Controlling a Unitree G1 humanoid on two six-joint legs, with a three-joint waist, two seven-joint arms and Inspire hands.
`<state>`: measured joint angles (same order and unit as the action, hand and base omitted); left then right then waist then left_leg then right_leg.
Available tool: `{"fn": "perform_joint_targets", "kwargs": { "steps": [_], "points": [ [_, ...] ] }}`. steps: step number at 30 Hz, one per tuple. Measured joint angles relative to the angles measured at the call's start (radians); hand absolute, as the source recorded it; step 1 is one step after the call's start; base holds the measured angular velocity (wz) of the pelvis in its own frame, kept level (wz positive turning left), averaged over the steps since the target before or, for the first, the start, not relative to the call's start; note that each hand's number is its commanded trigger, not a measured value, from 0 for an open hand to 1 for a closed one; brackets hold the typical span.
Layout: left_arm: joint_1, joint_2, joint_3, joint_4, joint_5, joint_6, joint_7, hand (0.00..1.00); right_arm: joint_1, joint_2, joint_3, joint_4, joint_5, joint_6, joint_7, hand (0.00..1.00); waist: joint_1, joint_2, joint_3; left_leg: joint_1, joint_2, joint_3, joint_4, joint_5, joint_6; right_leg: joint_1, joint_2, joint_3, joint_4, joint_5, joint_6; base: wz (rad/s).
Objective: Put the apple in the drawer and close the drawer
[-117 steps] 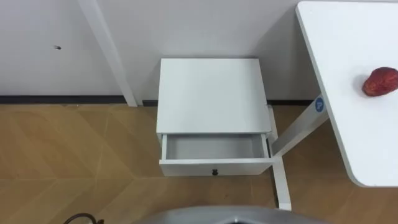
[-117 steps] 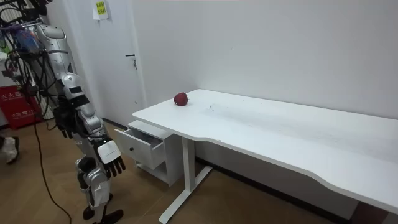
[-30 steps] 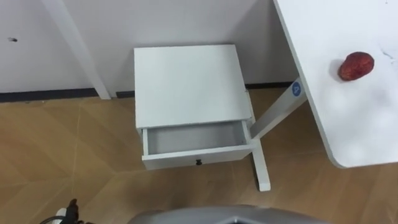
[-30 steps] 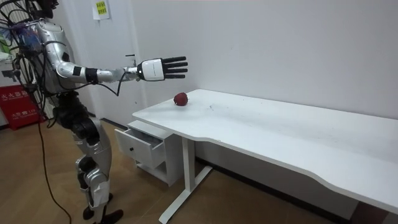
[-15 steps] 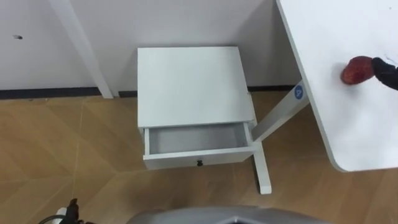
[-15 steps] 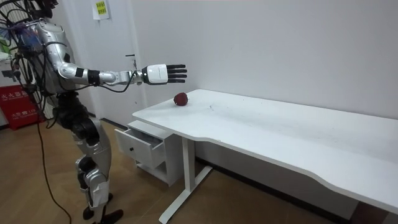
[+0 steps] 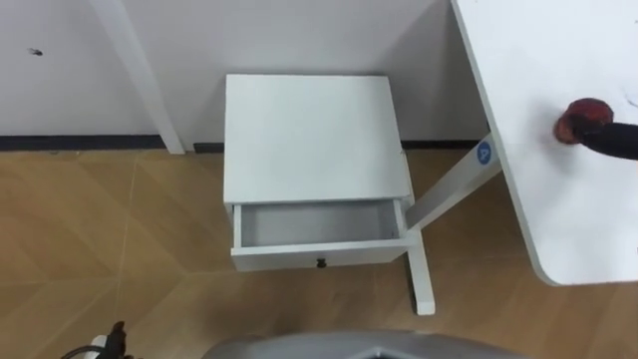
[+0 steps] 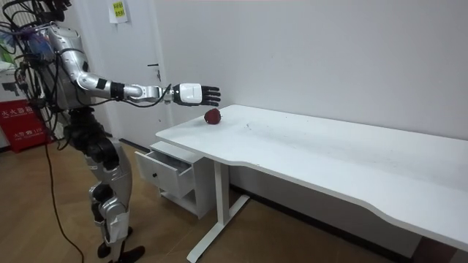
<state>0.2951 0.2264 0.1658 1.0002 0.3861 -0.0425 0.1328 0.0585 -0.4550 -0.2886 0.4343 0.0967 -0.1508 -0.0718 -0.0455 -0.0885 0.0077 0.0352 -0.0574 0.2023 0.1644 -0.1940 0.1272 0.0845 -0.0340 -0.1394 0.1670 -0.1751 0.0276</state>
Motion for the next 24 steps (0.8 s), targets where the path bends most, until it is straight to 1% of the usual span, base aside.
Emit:
{"fn": "perform_joint_targets", "kwargs": {
  "steps": [4,9,12,15,17,21,24],
  "points": [
    [0.002,0.013,-0.006,-0.004,0.0,0.001,-0.015,0.0,-0.006,-0.006,0.001,0.052,-0.024,0.0,0.033,0.0,0.0,0.002,-0.0008,0.001,0.0,-0.001,0.0,0.0,0.0,0.001,-0.001,0.001,-0.001,0.0,0.0,0.01],
    [0.003,0.025,-0.013,-0.008,0.0,0.011,-0.031,0.0,-0.022,-0.016,0.006,0.113,-0.025,0.018,0.072,0.0,-0.003,0.001,-0.0013,0.001,0.0,-0.002,0.0,0.0,0.0,0.002,-0.001,-0.001,-0.001,0.0,0.0,0.0],
    [0.007,0.031,-0.014,-0.008,0.0,0.01,-0.03,0.0,-0.054,-0.048,0.029,0.197,-0.033,0.02,0.104,0.0,-0.003,-0.008,-0.0031,0.004,0.0,-0.002,0.003,0.001,-0.001,0.007,-0.001,-0.002,-0.001,0.0,0.0,0.0],
    [0.008,0.031,-0.013,-0.008,0.0,0.008,-0.03,0.0,-0.066,-0.064,0.03,0.251,-0.035,0.019,0.12,0.0,-0.002,-0.015,-0.0061,0.005,0.0,-0.002,0.004,0.001,-0.001,0.009,0.0,-0.006,-0.002,0.0,0.0,0.0],
    [0.009,0.031,-0.011,-0.008,0.001,0.008,-0.03,0.0,-0.084,-0.073,0.03,0.299,-0.036,0.019,0.121,0.0,0.0,-0.021,-0.0058,0.009,0.0,-0.002,0.005,0.001,-0.001,0.014,0.0,-0.016,-0.001,0.0,0.0,0.0],
    [0.009,0.035,-0.01,-0.008,0.001,0.008,-0.03,0.0,-0.087,-0.094,0.03,0.332,-0.036,0.021,0.144,0.0,0.002,-0.025,-0.0048,0.011,0.0,-0.002,0.005,0.001,-0.001,0.015,-0.001,-0.033,0.001,0.0,0.0,0.0],
    [0.011,0.039,-0.004,-0.008,0.001,0.008,-0.03,0.0,-0.087,-0.1,0.03,0.34,-0.036,0.024,0.152,0.0,0.005,-0.03,-0.0027,0.011,0.0,-0.002,0.005,0.001,-0.002,0.015,-0.001,-0.043,0.001,0.0,0.0,0.0]
  ]
}}
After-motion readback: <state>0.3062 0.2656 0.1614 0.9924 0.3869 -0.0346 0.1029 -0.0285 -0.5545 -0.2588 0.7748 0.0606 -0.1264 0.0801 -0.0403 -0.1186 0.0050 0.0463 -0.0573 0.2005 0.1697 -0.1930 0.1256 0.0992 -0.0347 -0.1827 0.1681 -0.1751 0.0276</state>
